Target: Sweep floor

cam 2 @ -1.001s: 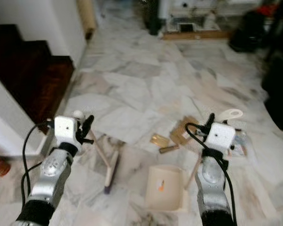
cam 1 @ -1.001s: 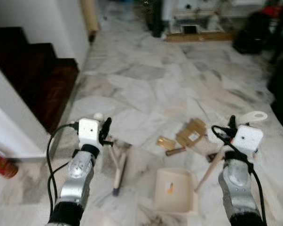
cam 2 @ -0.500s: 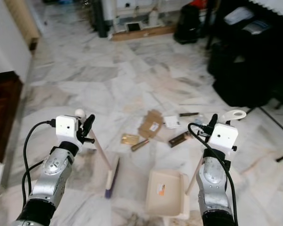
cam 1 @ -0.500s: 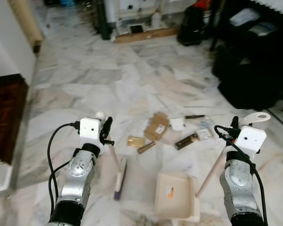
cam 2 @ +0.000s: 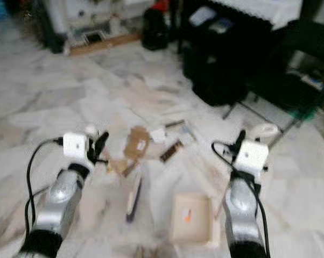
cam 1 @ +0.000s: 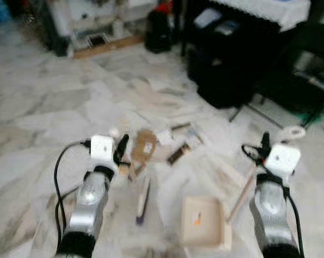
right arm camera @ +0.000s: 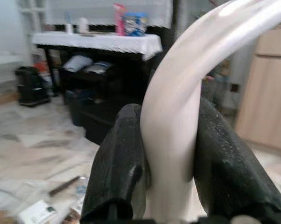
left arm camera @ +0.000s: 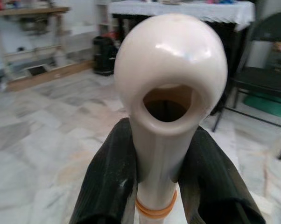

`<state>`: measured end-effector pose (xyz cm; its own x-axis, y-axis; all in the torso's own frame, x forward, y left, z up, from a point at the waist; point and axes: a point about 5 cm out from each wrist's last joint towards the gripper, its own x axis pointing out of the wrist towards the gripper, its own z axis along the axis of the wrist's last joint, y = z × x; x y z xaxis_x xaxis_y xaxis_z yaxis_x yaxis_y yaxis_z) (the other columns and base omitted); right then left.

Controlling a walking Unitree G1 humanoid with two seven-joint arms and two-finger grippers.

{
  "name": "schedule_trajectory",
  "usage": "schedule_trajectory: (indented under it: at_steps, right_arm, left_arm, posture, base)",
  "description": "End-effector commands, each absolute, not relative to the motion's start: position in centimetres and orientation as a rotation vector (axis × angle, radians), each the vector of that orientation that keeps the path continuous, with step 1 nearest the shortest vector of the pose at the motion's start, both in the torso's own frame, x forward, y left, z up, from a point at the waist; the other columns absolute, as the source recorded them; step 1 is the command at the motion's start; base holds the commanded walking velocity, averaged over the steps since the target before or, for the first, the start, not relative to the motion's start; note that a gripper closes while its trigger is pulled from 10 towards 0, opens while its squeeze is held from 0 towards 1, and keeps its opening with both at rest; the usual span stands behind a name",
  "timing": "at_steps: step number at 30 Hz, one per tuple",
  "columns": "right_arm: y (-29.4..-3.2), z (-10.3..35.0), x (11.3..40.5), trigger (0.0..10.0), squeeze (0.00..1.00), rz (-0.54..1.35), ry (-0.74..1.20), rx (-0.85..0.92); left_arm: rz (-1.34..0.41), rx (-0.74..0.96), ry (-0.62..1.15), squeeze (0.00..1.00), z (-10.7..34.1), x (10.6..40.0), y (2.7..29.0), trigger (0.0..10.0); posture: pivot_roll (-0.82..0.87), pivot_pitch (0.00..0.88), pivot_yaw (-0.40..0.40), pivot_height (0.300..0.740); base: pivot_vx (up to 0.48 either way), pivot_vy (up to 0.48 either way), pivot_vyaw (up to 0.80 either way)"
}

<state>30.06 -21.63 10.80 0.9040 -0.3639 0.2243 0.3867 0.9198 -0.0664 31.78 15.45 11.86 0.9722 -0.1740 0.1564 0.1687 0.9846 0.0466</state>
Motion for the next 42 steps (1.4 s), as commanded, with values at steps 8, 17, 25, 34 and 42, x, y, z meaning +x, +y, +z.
schedule_trajectory:
  at_steps: [8, 17, 25, 34, 42]
  right_arm:
    - [-21.86, 11.13, 29.95, 10.0, 0.0, -0.399, -0.231, -0.104]
    - [-21.74, 11.13, 29.93, 10.0, 0.0, -0.397, -0.238, -0.101]
    - [-21.58, 11.28, 30.04, 10.0, 0.0, -0.39, -0.247, -0.106]
    - [-21.57, 11.22, 30.1, 10.0, 0.0, -0.393, -0.24, -0.095]
    - [-21.49, 11.16, 30.13, 10.0, 0.0, -0.391, -0.241, -0.098]
  left_arm:
    - [-0.191, 0.034, -0.216, 0.0, 12.93, 31.86, 15.0, 10.0]
    - [-0.183, 0.031, -0.213, 0.0, 12.96, 31.9, 15.13, 10.0]
    - [-0.179, 0.02, -0.209, 0.0, 12.94, 31.96, 15.13, 10.0]
    - [-0.18, 0.02, -0.206, 0.0, 12.94, 32.02, 15.09, 10.0]
    - [-0.18, 0.022, -0.205, 0.0, 12.92, 32.03, 15.13, 10.0]
  posture:
    - [-0.01, 0.045, 0.055, 0.74]
    - [0.0, 0.054, 0.054, 0.74]
    - [0.0, 0.058, 0.052, 0.74]
    - [0.0, 0.056, 0.051, 0.74]
    - [0.0, 0.053, 0.052, 0.74]
  base:
    - [0.0, 0.0, -0.79]
    - [0.0, 0.0, -0.45]
    - [0.0, 0.062, 0.0]
    - [0.0, 0.278, 0.0]
    - [0.0, 0.278, -0.56]
